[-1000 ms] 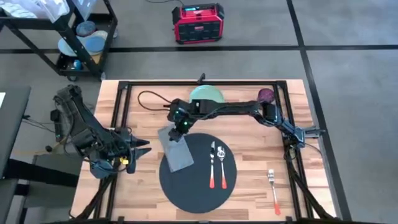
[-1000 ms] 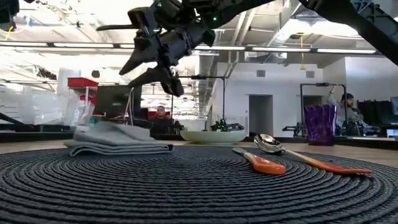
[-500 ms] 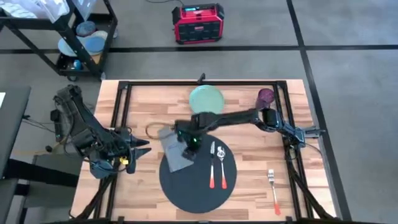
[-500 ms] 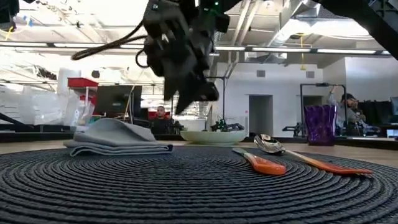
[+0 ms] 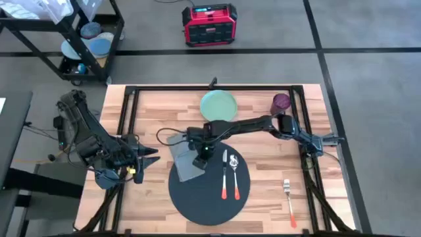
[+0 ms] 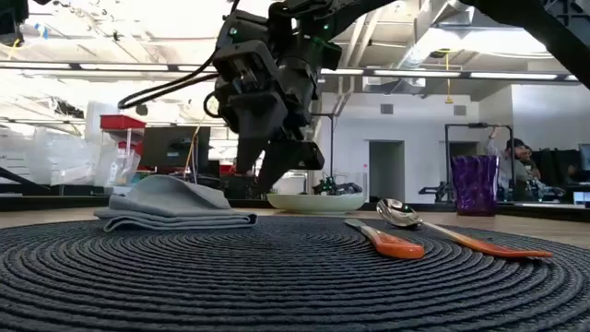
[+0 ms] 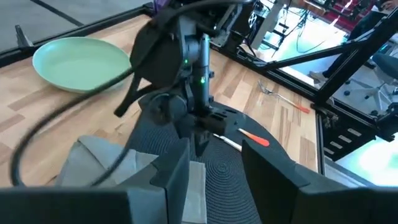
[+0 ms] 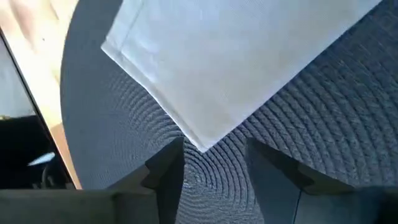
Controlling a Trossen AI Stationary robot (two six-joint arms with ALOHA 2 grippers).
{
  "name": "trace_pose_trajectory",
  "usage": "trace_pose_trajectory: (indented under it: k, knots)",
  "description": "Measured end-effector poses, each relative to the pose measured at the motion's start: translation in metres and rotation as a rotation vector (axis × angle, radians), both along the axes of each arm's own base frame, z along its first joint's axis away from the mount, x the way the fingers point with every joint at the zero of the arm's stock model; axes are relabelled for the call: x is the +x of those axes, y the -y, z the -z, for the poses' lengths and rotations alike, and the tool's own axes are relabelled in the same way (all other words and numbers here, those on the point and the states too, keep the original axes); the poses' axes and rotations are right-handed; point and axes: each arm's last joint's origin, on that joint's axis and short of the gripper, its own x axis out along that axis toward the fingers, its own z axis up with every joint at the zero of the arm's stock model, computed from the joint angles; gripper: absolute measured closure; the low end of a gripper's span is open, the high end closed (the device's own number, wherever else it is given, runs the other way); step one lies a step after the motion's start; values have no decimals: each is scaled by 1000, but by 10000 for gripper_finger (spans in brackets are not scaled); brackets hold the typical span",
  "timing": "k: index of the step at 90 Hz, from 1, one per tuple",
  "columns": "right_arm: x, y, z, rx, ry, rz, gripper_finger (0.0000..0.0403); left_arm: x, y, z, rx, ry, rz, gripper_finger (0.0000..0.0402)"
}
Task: Set table place
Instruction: Fold the gray table napkin
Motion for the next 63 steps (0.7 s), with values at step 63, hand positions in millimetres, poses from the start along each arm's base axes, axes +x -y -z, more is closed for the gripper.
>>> trace_pose_trajectory:
  k: [63]
  knots:
    - [5,-21,25,-8,-21,27,233,-1,-1,1,29,-16,6,271]
